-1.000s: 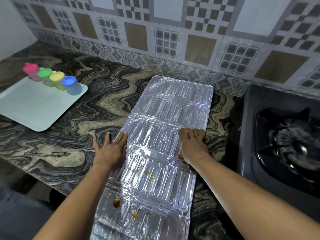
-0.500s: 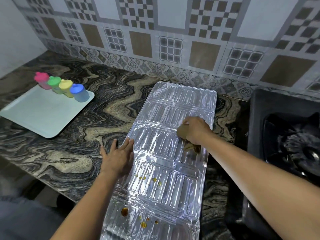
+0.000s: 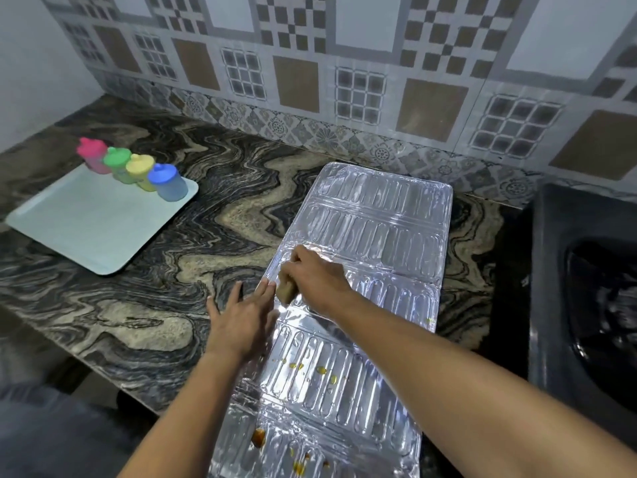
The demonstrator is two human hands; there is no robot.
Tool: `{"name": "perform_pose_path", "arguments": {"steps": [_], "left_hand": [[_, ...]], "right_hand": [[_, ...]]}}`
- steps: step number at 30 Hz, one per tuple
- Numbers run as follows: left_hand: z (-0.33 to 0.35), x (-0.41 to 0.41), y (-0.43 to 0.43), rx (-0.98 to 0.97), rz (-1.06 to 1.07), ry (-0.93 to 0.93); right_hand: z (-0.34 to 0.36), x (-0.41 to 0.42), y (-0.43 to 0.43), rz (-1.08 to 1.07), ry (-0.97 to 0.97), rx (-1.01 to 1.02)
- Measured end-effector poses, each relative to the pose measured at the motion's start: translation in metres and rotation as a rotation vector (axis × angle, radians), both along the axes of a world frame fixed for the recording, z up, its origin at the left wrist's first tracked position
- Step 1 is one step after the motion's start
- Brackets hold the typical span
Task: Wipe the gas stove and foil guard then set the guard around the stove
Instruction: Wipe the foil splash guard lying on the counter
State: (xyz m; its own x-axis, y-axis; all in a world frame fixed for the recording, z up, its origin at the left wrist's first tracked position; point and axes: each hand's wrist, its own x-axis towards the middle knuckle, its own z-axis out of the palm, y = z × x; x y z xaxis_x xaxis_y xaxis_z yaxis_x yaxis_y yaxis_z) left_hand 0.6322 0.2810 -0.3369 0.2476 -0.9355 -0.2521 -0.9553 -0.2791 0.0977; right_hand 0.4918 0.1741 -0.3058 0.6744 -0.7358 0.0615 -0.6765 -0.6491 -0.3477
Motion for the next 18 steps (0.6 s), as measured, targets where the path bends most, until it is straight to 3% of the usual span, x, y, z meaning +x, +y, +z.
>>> {"name": "perform_pose_path", "arguments": {"steps": [3, 5, 10, 11, 13, 15, 18], "left_hand": [[0.000, 0.000, -0.001, 0.009, 0.000, -0.014], [-0.001, 0.000, -0.002, 0.005, -0.001, -0.018], [-0.001, -0.002, -0.003, 0.047, 0.011, -0.039], [-0.001, -0.002, -0.003, 0.051, 0.010, -0.042], [0.000, -0.002, -0.002, 0.055, 0.006, -0.046], [0.002, -0.003, -0.002, 0.063, -0.003, -0.051], [0.003, -0.005, 0.000, 0.079, -0.007, -0.061]], "right_hand": [[-0.013, -0.010, 0.010, 0.002, -0.103, 0.069], [-0.024, -0.011, 0.009, 0.078, -0.042, 0.014], [-0.032, -0.017, 0.004, 0.143, -0.027, 0.138], [-0.029, -0.022, 0.007, 0.129, -0.070, 0.190], [-0.018, -0.035, 0.010, -0.058, -0.297, 0.600], [-0.022, -0.048, 0.007, -0.132, -0.442, 0.862], [-0.014, -0.076, 0.006, -0.126, -0.377, 0.831]]}}
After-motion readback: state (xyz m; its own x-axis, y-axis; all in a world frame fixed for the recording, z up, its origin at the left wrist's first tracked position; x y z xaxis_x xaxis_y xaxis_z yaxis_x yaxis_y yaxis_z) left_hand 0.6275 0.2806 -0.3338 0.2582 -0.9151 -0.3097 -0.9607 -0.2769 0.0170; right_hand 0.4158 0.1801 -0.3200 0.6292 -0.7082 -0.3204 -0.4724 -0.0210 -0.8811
